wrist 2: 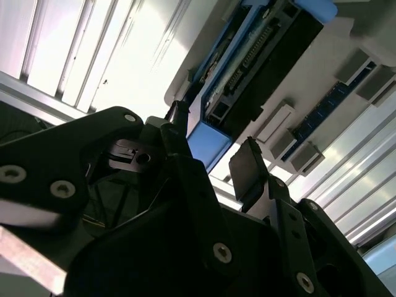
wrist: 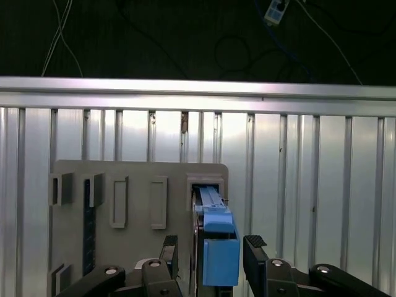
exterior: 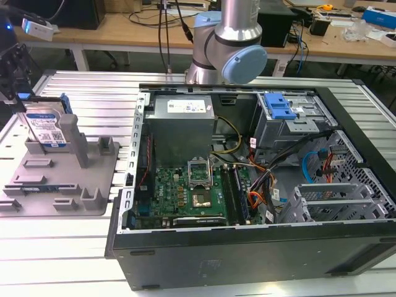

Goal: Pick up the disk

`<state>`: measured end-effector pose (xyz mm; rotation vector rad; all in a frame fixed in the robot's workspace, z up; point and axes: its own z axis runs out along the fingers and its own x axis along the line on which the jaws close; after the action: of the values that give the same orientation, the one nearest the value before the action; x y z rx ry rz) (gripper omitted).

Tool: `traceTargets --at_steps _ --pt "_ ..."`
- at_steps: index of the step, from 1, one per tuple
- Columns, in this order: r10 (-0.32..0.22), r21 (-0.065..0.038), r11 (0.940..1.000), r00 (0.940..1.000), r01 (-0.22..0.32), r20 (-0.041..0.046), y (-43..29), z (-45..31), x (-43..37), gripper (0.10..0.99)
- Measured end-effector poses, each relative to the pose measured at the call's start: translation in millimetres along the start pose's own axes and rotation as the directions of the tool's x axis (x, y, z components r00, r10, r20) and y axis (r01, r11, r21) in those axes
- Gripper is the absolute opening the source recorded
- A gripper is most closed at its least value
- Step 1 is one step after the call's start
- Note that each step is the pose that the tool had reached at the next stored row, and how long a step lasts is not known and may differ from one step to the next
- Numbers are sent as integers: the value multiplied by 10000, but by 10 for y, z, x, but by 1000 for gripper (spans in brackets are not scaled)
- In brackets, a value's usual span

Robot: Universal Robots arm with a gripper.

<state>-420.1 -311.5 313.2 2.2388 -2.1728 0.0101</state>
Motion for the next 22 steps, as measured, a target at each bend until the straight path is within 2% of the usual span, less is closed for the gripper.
traceTargets --at_steps 8,9,10,22 --pt "-1 0 10000 10000 1 -1 0 27 -1 541" --pt "-1 0 10000 10000 1 -1 0 29 -1 525" --pt "-1 0 10000 10000 1 -1 0 33 -1 455" --pt "86 -1 10000 10000 -86 1 -14 53 -1 455"
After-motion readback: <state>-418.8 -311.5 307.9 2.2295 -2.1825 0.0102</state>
